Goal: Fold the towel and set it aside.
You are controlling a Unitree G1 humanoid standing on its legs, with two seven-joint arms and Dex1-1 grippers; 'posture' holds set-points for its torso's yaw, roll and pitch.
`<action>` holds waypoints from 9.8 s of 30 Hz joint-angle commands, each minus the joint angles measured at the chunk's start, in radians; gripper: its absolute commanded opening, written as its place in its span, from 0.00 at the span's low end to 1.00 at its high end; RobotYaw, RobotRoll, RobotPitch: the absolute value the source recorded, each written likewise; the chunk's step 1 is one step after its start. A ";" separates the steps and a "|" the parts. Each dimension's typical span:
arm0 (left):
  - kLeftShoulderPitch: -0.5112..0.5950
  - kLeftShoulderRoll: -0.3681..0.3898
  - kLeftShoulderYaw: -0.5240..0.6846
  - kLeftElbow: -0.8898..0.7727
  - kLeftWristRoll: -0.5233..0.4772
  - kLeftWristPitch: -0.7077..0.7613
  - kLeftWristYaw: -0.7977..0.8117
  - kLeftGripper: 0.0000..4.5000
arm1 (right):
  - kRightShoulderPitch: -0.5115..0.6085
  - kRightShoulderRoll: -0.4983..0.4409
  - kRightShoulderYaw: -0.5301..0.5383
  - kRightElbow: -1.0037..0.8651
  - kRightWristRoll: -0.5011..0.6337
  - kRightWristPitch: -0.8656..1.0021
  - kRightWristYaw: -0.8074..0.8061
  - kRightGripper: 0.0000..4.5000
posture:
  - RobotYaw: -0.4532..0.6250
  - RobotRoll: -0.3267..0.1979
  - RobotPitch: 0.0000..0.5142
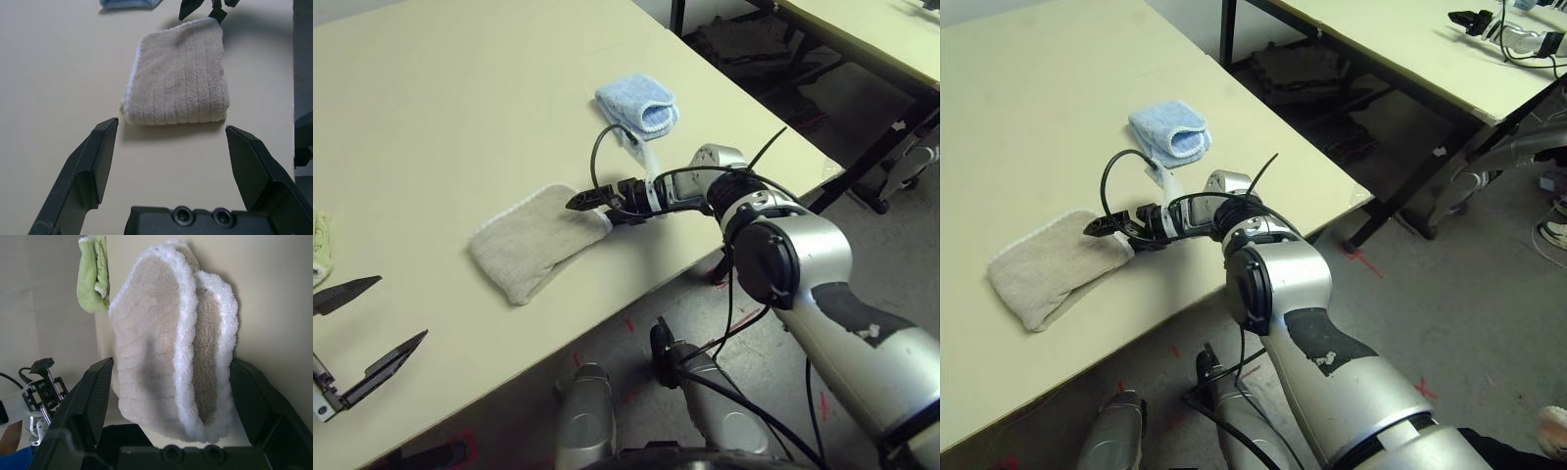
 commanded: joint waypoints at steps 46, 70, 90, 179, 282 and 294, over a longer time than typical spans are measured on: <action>-0.024 0.003 -0.045 -0.019 0.019 -0.005 0.011 1.00 | 0.025 -0.018 0.018 0.004 -0.001 -0.131 -0.116 0.01 | 0.52 0.62 0.45; -0.090 0.044 -0.085 0.030 0.038 -0.003 0.008 1.00 | -0.065 -0.130 -0.036 -0.016 0.085 0.027 -0.040 0.01 | 0.47 0.62 0.45; -0.102 0.046 -0.093 0.051 0.043 -0.010 0.008 1.00 | -0.199 -0.156 -0.357 0.000 0.369 -0.133 -0.353 0.01 | 0.47 0.62 0.46; 0.018 -0.018 -0.005 -0.083 -0.034 0.063 0.096 1.00 | -0.187 -0.007 -0.517 0.006 0.526 -0.854 -0.581 0.01 | 0.54 0.62 0.52; -0.129 -0.065 -0.092 -0.078 -0.036 0.111 0.194 1.00 | -0.033 -0.166 -0.248 0.000 0.223 -0.789 -0.687 0.42 | 0.51 0.62 0.48; -0.131 -0.060 -0.085 -0.071 -0.040 0.107 0.196 1.00 | -0.078 -0.194 -0.172 -0.008 0.153 -0.792 -0.625 1.00 | 0.51 0.62 0.45</action>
